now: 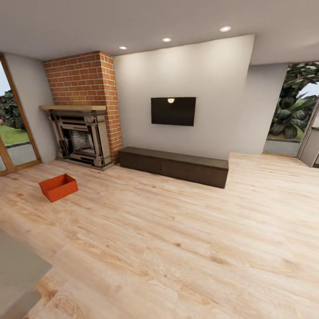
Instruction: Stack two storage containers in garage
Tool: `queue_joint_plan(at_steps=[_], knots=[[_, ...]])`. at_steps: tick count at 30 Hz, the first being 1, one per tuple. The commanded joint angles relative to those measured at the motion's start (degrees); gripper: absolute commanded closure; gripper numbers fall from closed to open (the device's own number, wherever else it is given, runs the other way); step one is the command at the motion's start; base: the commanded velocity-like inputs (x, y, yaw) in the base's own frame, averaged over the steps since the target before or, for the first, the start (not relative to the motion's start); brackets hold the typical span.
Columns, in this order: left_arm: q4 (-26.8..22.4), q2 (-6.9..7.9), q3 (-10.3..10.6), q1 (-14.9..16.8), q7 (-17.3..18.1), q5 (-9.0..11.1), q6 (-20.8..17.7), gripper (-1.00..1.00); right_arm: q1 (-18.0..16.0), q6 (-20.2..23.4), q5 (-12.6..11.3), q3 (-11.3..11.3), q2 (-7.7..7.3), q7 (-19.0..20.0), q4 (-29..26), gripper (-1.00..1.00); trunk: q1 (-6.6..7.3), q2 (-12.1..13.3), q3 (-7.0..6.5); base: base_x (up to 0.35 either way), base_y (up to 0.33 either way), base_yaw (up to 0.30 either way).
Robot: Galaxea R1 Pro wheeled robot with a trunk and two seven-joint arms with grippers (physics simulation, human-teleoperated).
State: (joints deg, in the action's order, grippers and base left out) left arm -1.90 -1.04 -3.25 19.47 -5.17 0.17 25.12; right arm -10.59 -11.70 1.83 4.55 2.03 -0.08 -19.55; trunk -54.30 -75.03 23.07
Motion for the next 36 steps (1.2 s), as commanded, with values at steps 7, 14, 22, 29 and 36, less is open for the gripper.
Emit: queue_joint_plan(at_steps=[7, 14, 22, 29, 36], knots=[[0.1, -0.02, -0.3, 0.0, 0.0, 0.0, 0.2, -1.00, 0.0, -0.2, 0.2, 0.0, -0.01, 0.0, 0.0, -1.00, -0.03, 0.0, 0.06, 0.343, 0.000, 0.004], [0.1, -0.02, -0.3, 0.0, 0.0, 0.0, 0.2, -1.00, 0.0, -0.2, 0.2, 0.0, -0.01, 0.0, 0.0, -1.00, -0.03, 0.0, 0.06, 0.343, 0.000, 0.000], [0.1, -0.02, -0.3, 0.0, 0.0, 0.0, 0.2, -1.00, 0.0, -0.2, 0.2, 0.0, -0.01, 0.0, 0.0, -1.00, -0.03, 0.0, 0.06, 0.343, 0.000, 0.000], [0.1, -0.02, -0.3, 0.0, 0.0, 0.0, 0.2, -1.00, 0.0, -0.2, 0.2, 0.0, -0.01, 0.0, 0.0, -1.00, -0.03, 0.0, 0.06, 0.343, 0.000, 0.000], [0.1, -0.02, -0.3, 0.0, 0.0, 0.0, 0.2, -1.00, 0.0, -0.2, 0.2, 0.0, -0.01, 0.0, 0.0, -1.00, -0.03, 0.0, 0.06, 0.343, 0.000, 0.000]])
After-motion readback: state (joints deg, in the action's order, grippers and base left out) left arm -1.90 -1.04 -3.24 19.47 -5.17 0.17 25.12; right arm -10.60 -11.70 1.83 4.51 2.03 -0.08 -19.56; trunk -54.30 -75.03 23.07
